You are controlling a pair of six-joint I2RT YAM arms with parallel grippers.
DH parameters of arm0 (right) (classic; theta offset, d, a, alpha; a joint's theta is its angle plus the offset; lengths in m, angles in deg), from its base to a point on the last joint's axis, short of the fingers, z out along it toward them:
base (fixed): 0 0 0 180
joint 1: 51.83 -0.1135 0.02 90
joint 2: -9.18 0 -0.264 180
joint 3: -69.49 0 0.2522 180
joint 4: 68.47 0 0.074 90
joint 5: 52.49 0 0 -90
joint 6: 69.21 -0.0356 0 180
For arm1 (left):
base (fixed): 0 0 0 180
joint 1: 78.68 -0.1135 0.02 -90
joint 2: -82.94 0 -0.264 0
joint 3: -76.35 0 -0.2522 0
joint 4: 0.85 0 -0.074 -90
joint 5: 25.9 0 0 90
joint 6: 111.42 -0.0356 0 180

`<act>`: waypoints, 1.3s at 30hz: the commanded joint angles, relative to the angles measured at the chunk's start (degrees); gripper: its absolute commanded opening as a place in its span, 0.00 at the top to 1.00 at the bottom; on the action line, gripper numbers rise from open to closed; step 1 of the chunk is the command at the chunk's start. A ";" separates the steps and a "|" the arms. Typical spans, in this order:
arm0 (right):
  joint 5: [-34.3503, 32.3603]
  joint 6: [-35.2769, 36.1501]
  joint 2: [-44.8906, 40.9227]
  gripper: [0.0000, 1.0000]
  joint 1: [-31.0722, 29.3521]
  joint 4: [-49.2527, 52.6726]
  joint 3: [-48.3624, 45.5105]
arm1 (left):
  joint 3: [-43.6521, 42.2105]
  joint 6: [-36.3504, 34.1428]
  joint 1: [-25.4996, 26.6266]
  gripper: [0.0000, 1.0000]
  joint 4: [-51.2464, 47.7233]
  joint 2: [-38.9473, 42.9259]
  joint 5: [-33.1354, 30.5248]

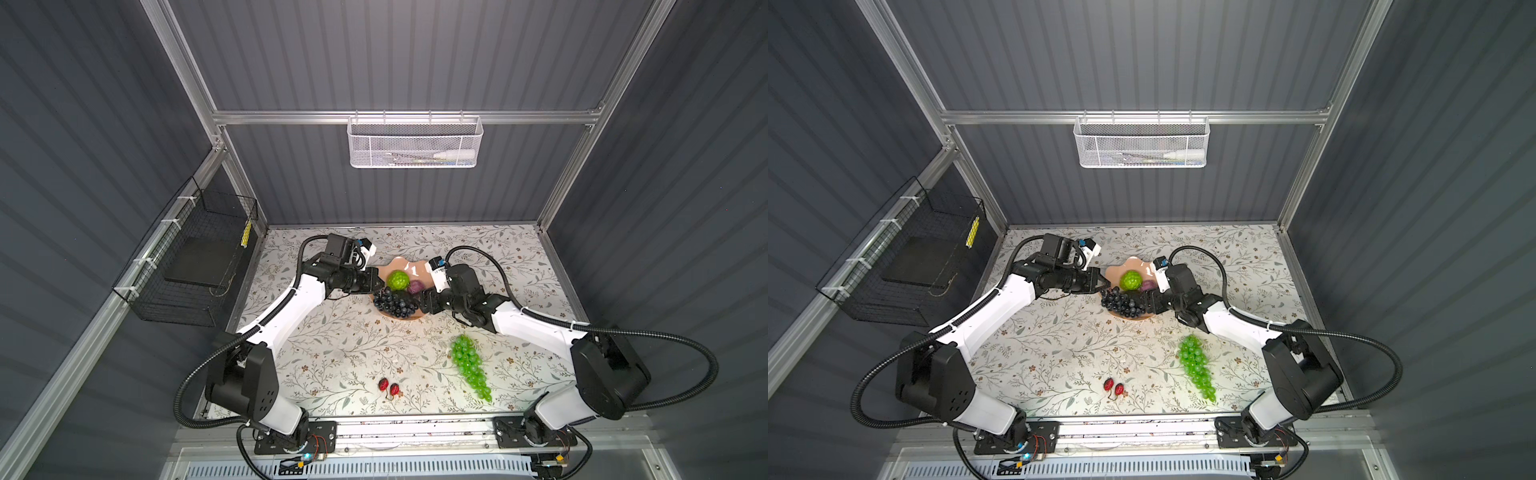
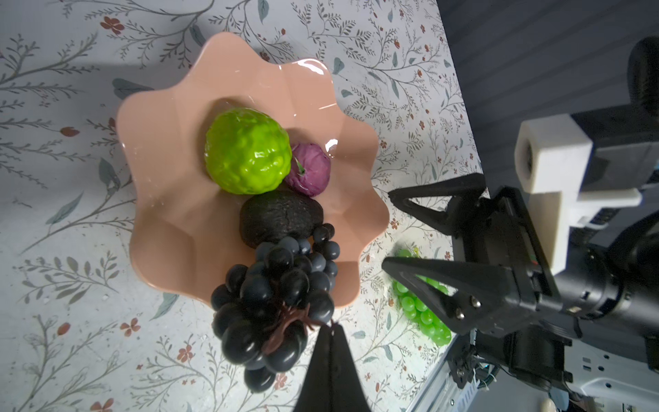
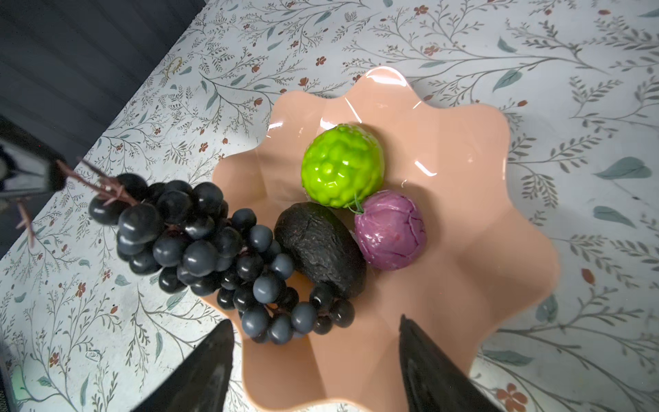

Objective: Place and organize the fake fruits in the fruit bowl
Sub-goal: 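Lower the black grapes into the bowl beside the avocado and open the left gripper, then withdraw the left gripper from the bowl while the right gripper moves over the green grapes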

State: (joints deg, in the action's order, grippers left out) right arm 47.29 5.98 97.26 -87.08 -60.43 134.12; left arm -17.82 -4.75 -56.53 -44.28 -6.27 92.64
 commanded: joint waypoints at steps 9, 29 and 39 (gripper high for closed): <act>5.31 -1.48 3.99 0.36 -1.99 -5.77 -0.46 | 5.25 -0.36 -1.44 1.00 5.59 -10.80 1.35; 6.34 -2.04 3.86 0.39 -2.68 -5.82 -0.05 | 13.36 0.07 -1.50 0.64 6.09 -21.02 5.44; 0.39 -1.32 -9.80 0.35 -2.53 5.87 0.24 | 12.53 -2.32 -1.53 0.33 -1.40 -11.86 -5.00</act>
State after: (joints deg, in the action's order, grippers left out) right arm 50.00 4.48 89.98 -89.44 -60.03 133.84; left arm -6.36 -5.82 -57.76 -41.72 -22.29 92.20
